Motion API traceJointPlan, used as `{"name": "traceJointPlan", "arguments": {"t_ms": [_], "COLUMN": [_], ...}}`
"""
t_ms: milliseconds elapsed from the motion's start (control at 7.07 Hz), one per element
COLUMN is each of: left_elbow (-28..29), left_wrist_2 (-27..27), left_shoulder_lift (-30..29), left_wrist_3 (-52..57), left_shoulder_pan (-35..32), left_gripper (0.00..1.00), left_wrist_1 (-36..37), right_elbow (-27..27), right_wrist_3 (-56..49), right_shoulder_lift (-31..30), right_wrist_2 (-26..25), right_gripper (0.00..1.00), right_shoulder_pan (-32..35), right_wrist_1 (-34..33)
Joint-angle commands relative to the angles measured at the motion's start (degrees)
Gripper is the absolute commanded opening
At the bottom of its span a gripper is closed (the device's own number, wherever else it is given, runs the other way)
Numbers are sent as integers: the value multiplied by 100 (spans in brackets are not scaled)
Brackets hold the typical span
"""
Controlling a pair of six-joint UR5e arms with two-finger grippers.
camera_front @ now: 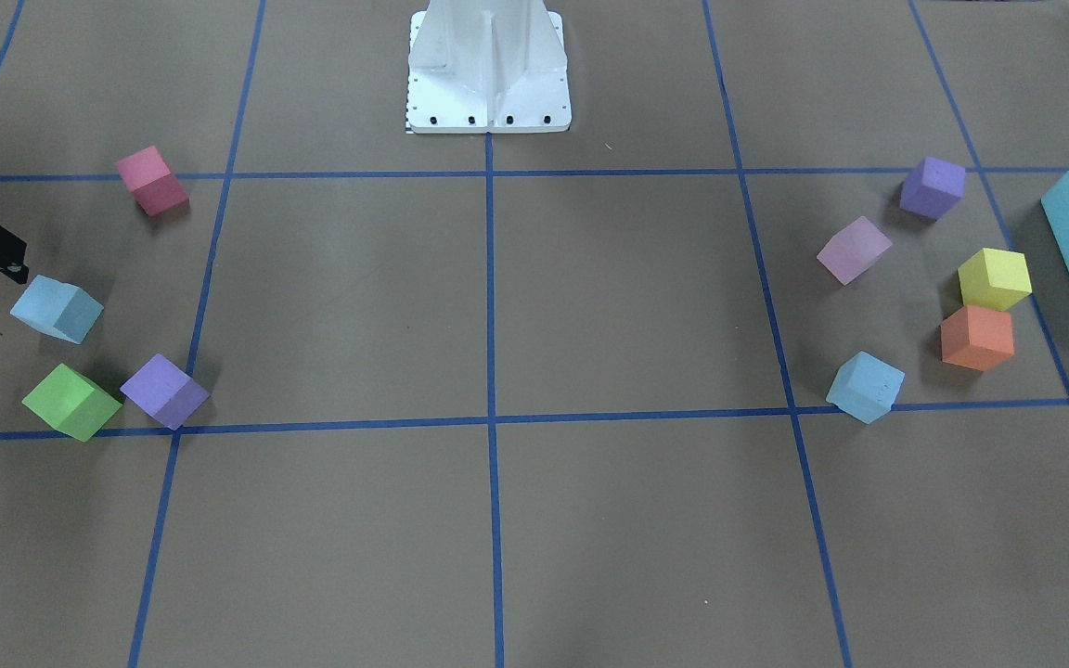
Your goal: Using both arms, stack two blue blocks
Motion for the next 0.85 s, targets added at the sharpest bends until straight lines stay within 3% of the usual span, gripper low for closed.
{"name": "traceJointPlan", "arguments": {"t_ms": [0, 283, 708], "left_elbow": [22, 13, 13], "left_wrist_2": [0, 0, 0], "left_shoulder_lift": [3, 3, 21], "left_wrist_3": [6, -3, -3], "left_shoulder_pan": [6, 6, 6], "left_gripper": [100, 100, 100], "left_wrist_1": [3, 3, 11], "right_elbow": [-212, -1115, -1084], "right_wrist_3": [424, 572, 934], "right_shoulder_lift": [176, 141, 176], "right_wrist_2": [-197, -171, -127], "right_gripper": [95, 96, 95], "right_shoulder_pan": [-196, -196, -214], "right_wrist_1": [261, 1506, 1661]}}
